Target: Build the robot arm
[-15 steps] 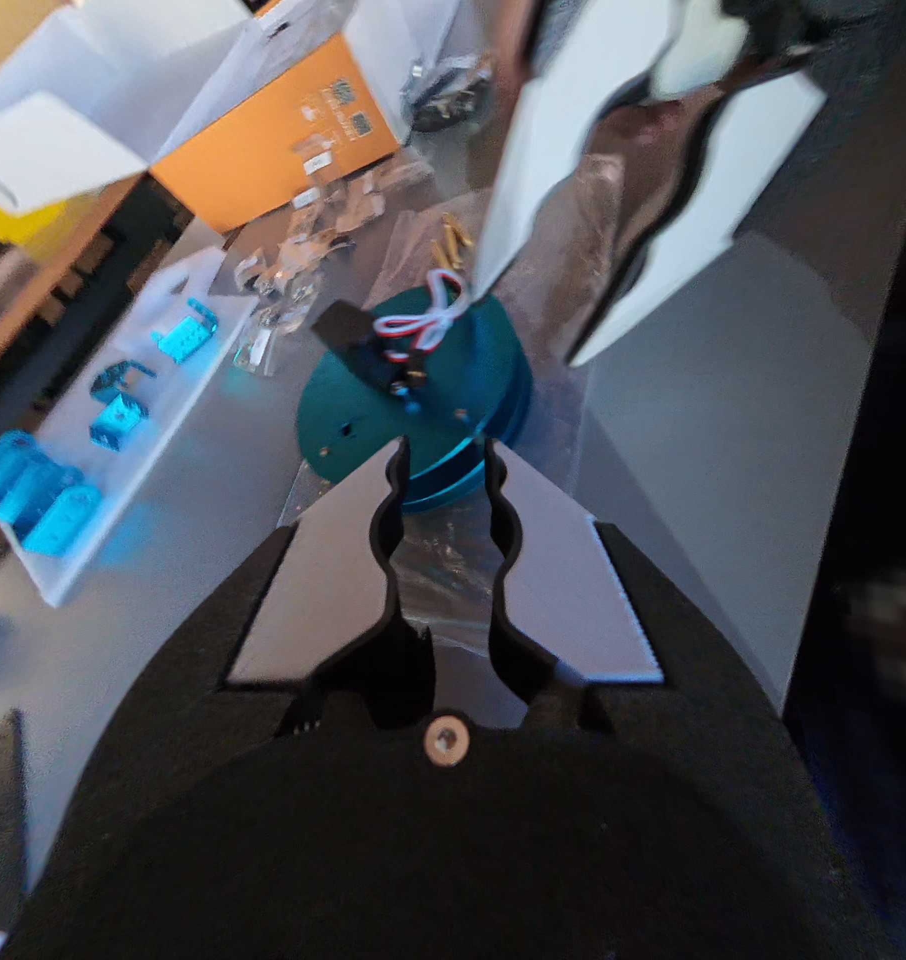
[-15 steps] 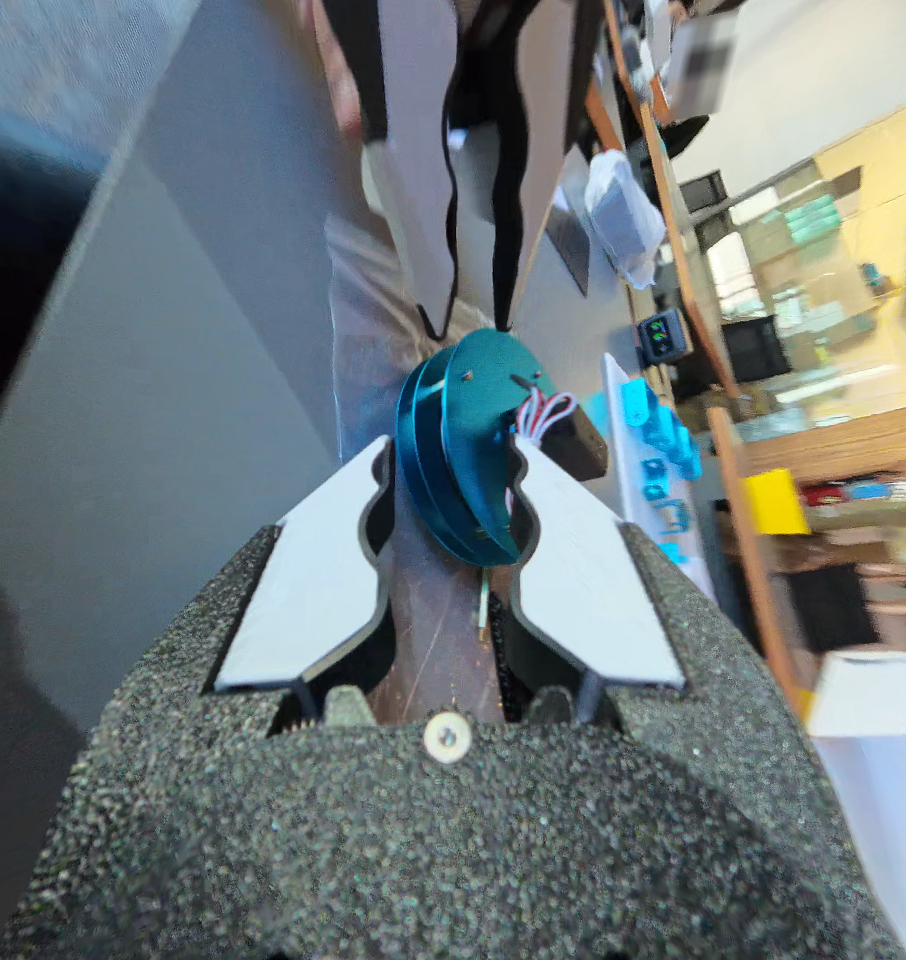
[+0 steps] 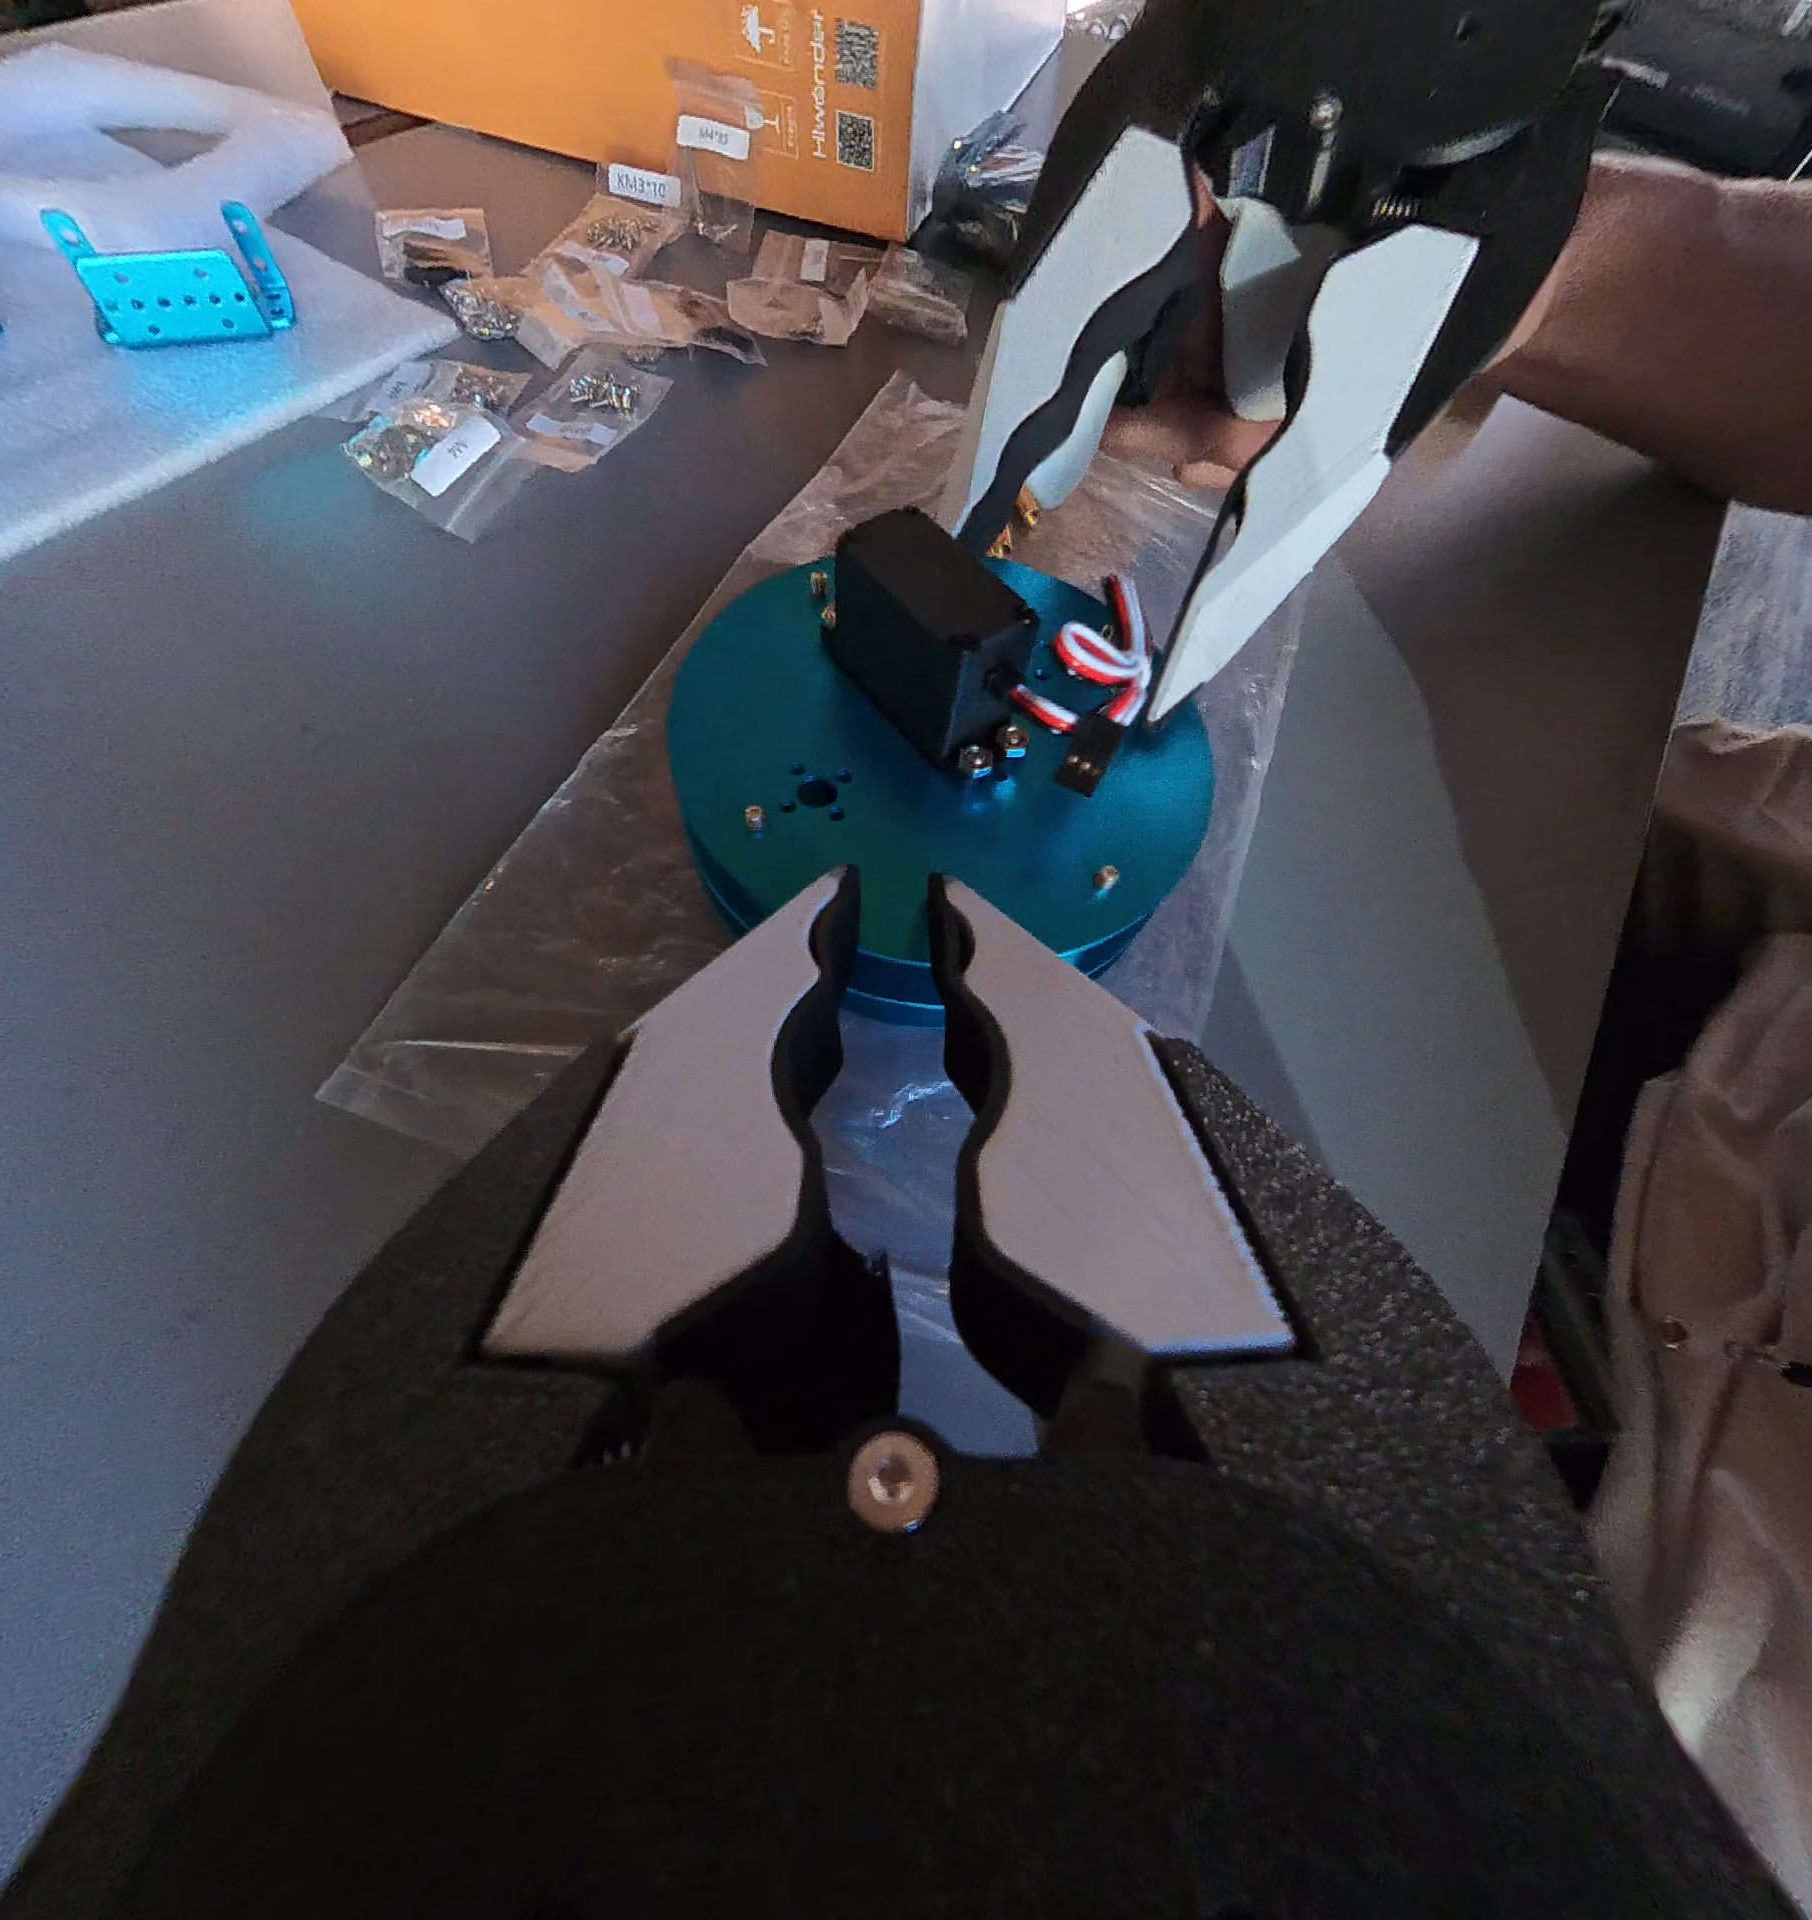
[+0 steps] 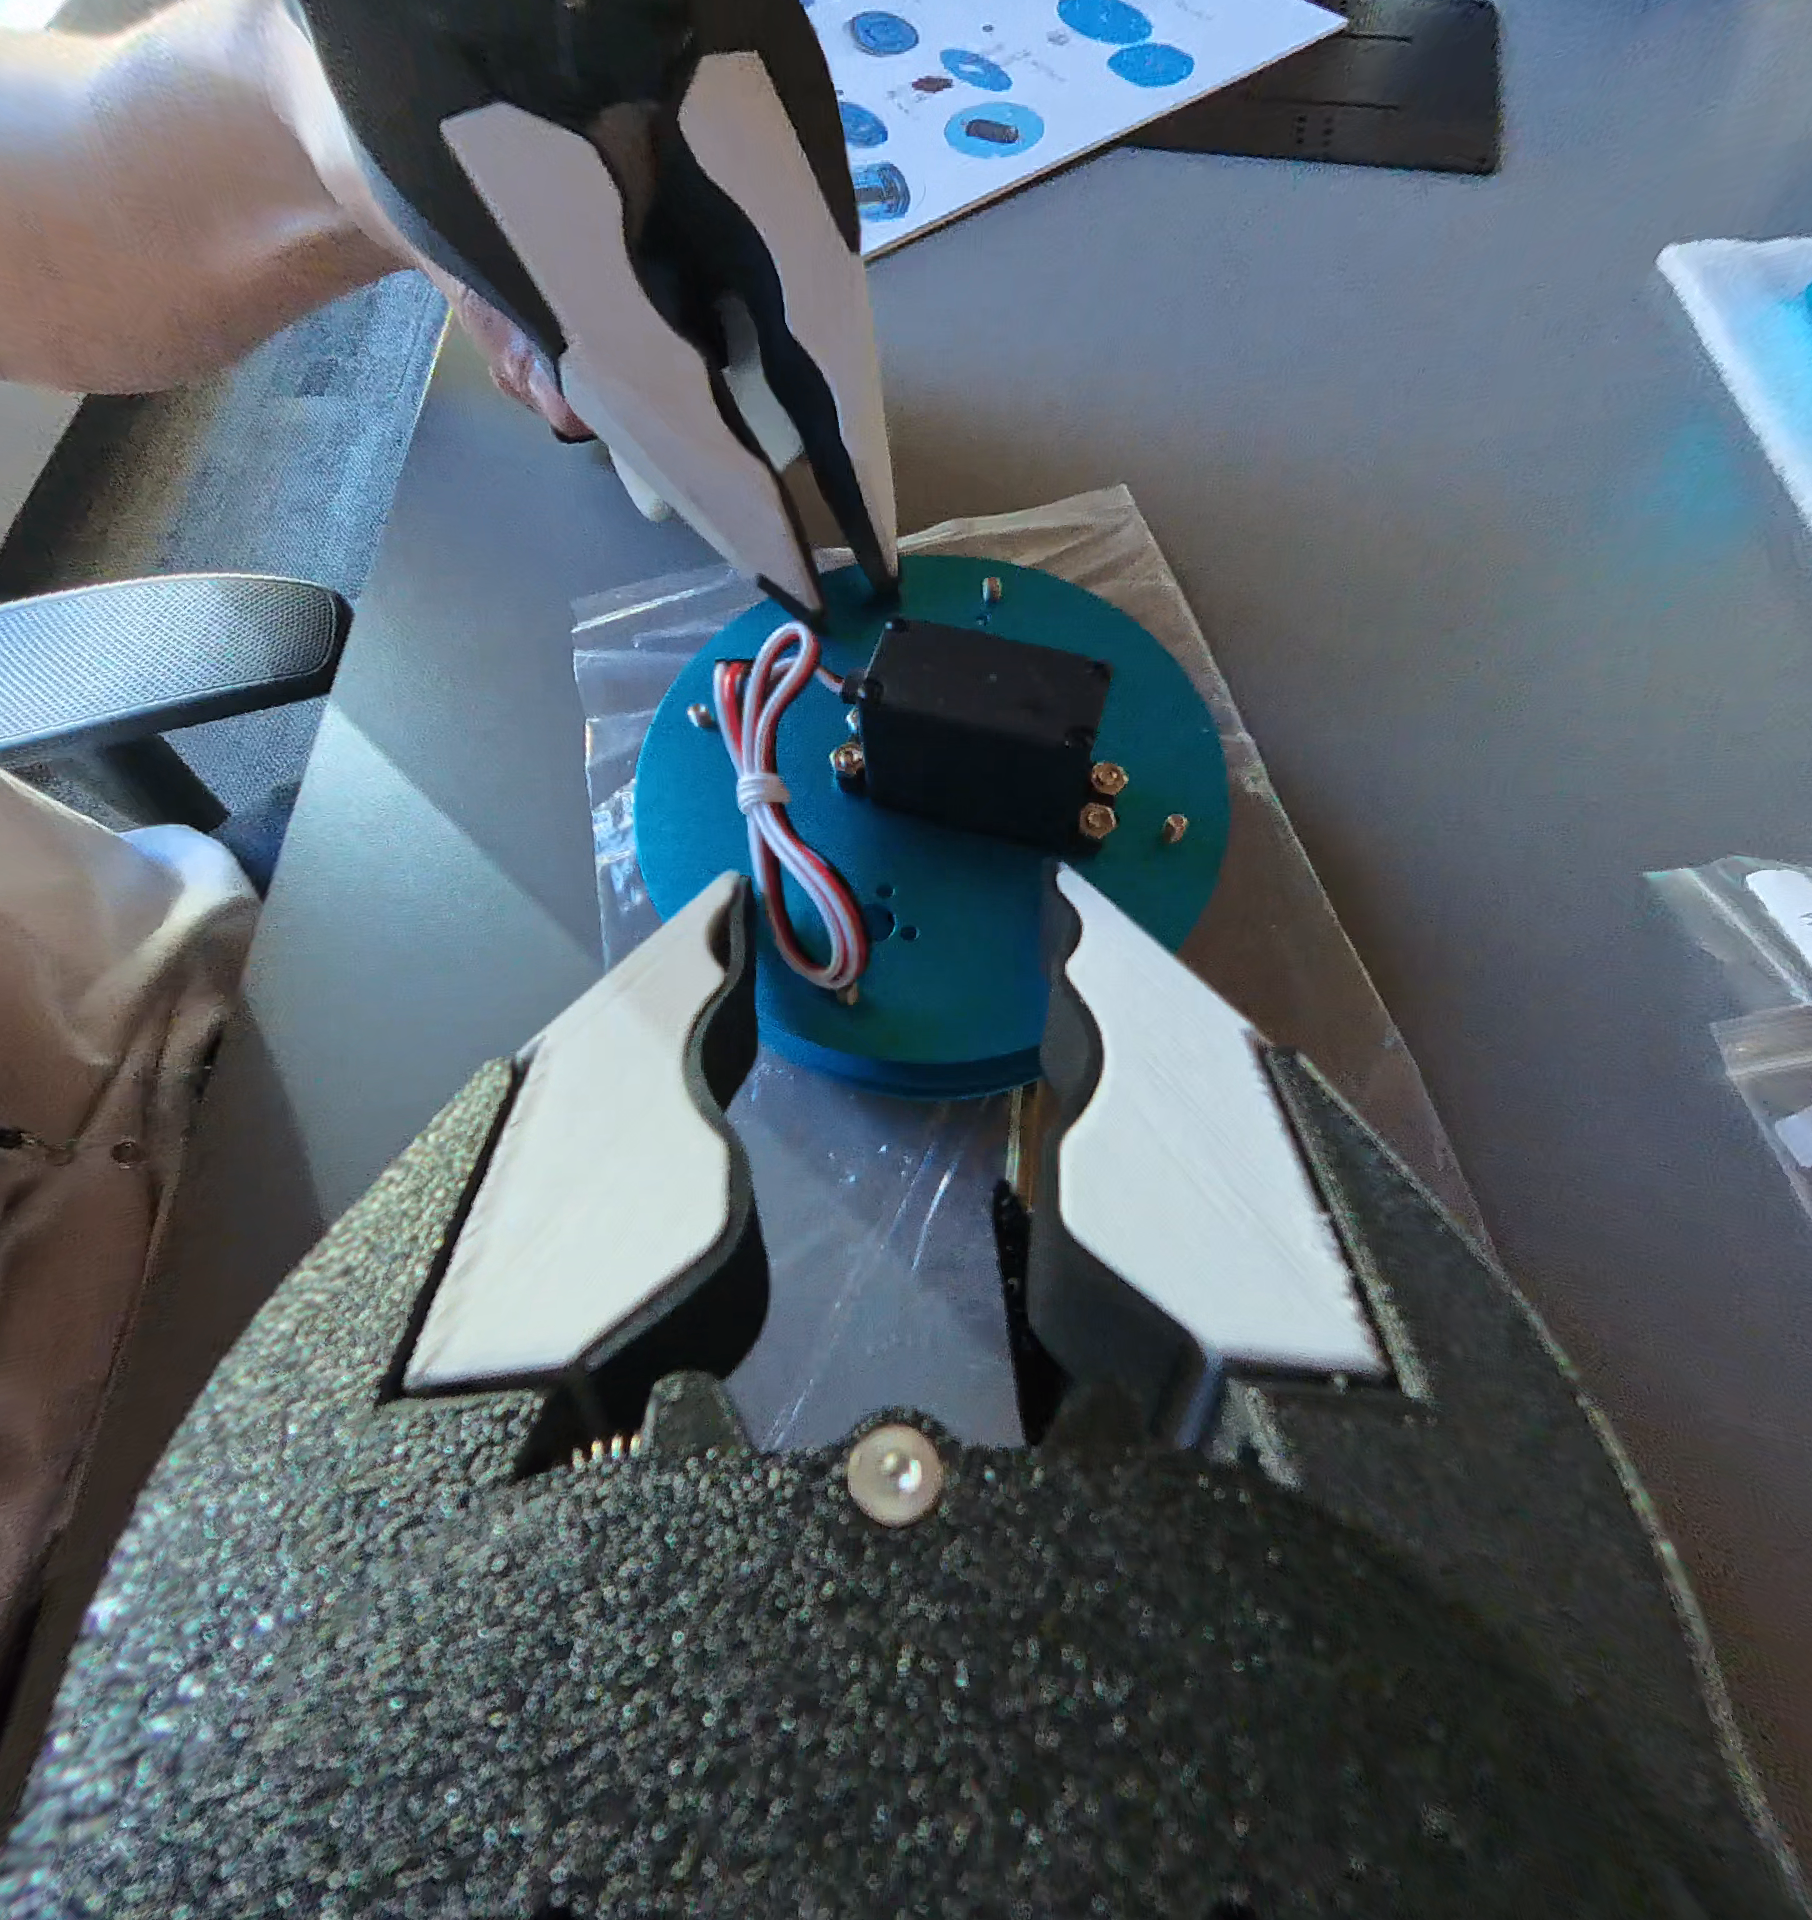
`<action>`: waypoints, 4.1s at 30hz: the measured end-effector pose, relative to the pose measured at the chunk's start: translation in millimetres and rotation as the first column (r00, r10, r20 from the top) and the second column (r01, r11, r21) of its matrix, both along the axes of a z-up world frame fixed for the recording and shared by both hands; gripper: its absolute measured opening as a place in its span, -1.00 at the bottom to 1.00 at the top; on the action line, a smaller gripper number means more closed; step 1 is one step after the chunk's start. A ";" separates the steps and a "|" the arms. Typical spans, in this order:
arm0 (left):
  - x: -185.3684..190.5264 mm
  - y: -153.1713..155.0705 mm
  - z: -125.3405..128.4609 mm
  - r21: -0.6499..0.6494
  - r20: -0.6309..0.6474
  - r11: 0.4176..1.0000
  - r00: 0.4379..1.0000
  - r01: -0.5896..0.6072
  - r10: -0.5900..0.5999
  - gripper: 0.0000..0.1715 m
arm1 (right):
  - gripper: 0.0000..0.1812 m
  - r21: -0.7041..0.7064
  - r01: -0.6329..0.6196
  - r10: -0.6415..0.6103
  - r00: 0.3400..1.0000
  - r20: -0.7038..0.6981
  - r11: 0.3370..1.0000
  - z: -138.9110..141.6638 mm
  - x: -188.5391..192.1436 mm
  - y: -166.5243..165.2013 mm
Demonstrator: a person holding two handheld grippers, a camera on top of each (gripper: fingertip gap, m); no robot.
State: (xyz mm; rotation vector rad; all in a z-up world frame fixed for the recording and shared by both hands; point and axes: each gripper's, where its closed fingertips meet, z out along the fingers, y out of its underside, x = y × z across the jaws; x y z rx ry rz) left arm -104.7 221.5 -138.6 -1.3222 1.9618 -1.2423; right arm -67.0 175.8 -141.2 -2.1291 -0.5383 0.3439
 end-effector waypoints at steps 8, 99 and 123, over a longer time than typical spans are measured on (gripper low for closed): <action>11.2 23.2 10.6 0.022 -0.008 0.999 1.000 -0.029 0.029 -0.72 | -0.51 0.066 -0.007 0.007 1.000 -0.007 0.998 27.6 2.7 2.4; -35.2 -59.2 33.8 0.118 0.089 0.969 0.970 0.217 -0.228 -0.60 | -0.66 0.065 -0.394 0.399 0.905 -0.145 0.917 32.5 -25.7 -46.6; -27.1 -55.1 41.6 0.199 0.213 0.942 0.926 0.272 -0.312 -0.64 | -0.65 0.119 -0.378 0.377 0.926 0.027 0.918 42.4 -18.8 -43.7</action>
